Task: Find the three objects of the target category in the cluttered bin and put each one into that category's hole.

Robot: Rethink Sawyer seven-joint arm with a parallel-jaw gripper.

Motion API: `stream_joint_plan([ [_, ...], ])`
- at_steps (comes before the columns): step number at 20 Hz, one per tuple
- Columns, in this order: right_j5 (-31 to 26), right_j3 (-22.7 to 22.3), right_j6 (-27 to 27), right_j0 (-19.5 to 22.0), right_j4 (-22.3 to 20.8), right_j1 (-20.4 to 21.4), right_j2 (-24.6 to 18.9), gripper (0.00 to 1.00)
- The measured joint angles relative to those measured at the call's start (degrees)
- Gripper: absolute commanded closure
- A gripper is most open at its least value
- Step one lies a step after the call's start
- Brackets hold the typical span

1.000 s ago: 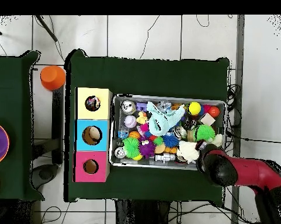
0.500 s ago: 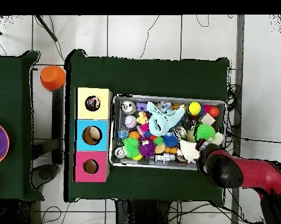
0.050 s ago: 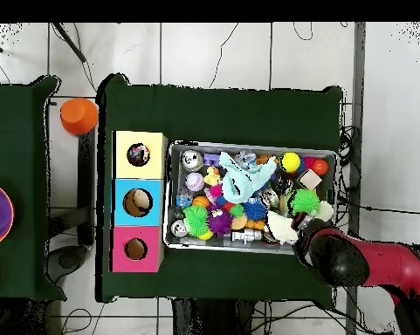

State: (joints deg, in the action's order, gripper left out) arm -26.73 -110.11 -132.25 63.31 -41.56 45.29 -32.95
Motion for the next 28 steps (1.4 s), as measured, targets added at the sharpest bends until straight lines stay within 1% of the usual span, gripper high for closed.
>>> stream_joint_plan([
  [1,-0.41,-0.41,0.17,0.57,0.52,0.42,-0.63,1.00],
  [3,-2.06,-2.30,0.95,3.04,3.31,2.42,-3.17,1.00],
  [5,-4.30,-4.69,2.00,6.42,7.54,5.51,-6.43,1.00],
  [6,-6.35,-6.63,3.04,9.35,11.33,8.42,-9.15,1.00],
  [10,-9.59,-9.09,4.92,13.62,16.60,13.05,-13.10,1.00],
  [11,-11.58,-10.31,6.29,15.88,19.22,16.05,-15.47,1.00],
  [14,-12.53,-10.72,6.88,16.68,20.18,17.43,-16.57,1.00],
  [15,-13.41,-11.31,7.54,17.36,21.18,19.04,-18.01,1.00],
  [18,-13.79,-12.03,7.99,17.77,21.84,20.30,-19.48,1.00],
  [19,-13.82,-12.69,8.11,17.76,22.12,21.17,-20.64,1.00],
  [25,-13.82,-13.01,8.11,16.21,22.05,21.69,-21.58,1.00],
  [28,-13.82,-13.01,8.11,14.03,22.05,21.70,-21.60,1.00],
])
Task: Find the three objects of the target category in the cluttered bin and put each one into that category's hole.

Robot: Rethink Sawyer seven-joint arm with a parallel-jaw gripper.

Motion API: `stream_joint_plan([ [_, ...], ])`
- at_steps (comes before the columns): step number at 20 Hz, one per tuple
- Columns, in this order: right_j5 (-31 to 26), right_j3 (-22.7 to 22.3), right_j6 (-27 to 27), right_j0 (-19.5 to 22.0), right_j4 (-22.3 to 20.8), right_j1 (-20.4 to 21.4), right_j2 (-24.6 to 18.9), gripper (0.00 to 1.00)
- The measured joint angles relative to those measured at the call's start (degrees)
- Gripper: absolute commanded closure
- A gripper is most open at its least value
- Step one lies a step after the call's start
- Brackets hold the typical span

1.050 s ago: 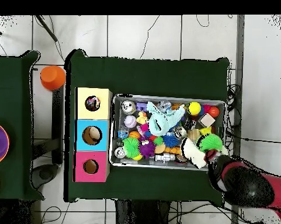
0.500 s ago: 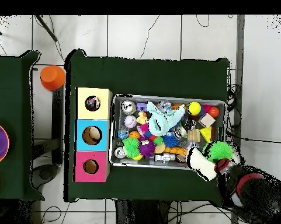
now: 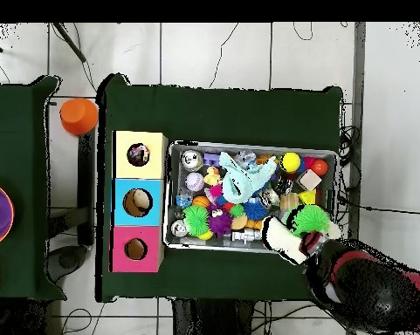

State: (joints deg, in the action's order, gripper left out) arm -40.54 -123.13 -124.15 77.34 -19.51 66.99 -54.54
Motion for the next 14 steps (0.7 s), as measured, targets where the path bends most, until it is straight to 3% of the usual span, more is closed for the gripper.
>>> stream_joint_plan([
  [14,0.00,0.00,0.00,-1.44,-0.02,-0.01,0.00,1.00],
])
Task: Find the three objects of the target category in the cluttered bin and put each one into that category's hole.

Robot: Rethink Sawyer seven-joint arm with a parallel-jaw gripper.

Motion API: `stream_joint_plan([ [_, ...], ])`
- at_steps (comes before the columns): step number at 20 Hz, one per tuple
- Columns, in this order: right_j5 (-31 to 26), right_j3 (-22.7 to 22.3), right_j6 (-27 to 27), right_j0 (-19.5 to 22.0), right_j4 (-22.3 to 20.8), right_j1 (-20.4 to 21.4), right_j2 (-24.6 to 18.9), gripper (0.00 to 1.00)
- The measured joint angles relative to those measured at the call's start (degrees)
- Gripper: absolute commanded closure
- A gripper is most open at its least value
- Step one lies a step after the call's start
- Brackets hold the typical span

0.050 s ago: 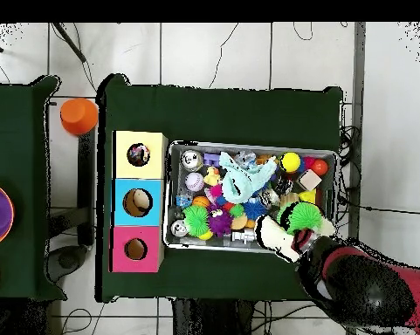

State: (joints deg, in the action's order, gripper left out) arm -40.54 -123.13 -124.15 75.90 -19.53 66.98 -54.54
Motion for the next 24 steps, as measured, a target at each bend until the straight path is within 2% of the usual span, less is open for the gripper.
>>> stream_joint_plan([
  [17,0.01,0.02,0.01,-0.28,-5.04,-0.08,-0.01,1.00],
  [24,0.01,0.02,0.01,-0.27,-7.66,-2.45,0.00,1.00],
])
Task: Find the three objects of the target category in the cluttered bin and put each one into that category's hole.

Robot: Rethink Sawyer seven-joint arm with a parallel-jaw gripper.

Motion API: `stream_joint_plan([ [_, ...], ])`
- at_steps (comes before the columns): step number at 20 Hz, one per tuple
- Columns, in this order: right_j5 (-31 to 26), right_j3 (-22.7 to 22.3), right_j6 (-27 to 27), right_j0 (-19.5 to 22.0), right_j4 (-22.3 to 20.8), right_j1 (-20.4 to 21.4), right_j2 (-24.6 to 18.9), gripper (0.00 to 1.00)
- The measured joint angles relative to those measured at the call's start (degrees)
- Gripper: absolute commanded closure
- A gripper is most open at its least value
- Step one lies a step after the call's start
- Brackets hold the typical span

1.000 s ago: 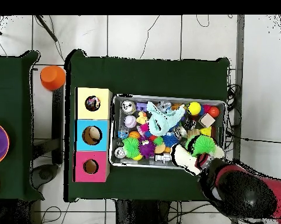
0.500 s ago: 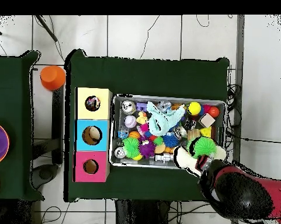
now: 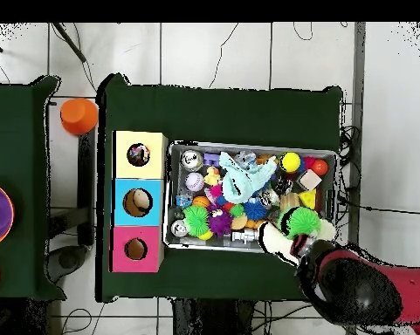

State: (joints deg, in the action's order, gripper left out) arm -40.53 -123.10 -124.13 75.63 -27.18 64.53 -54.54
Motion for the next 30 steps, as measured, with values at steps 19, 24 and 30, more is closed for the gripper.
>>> stream_joint_plan([
  [19,3.83,2.92,0.00,-6.87,-17.45,-13.25,6.44,1.00],
  [24,5.57,4.18,0.00,-7.59,-19.30,-15.49,8.05,1.00],
  [30,6.53,5.28,0.00,-7.59,-20.27,-16.88,9.34,1.00],
])
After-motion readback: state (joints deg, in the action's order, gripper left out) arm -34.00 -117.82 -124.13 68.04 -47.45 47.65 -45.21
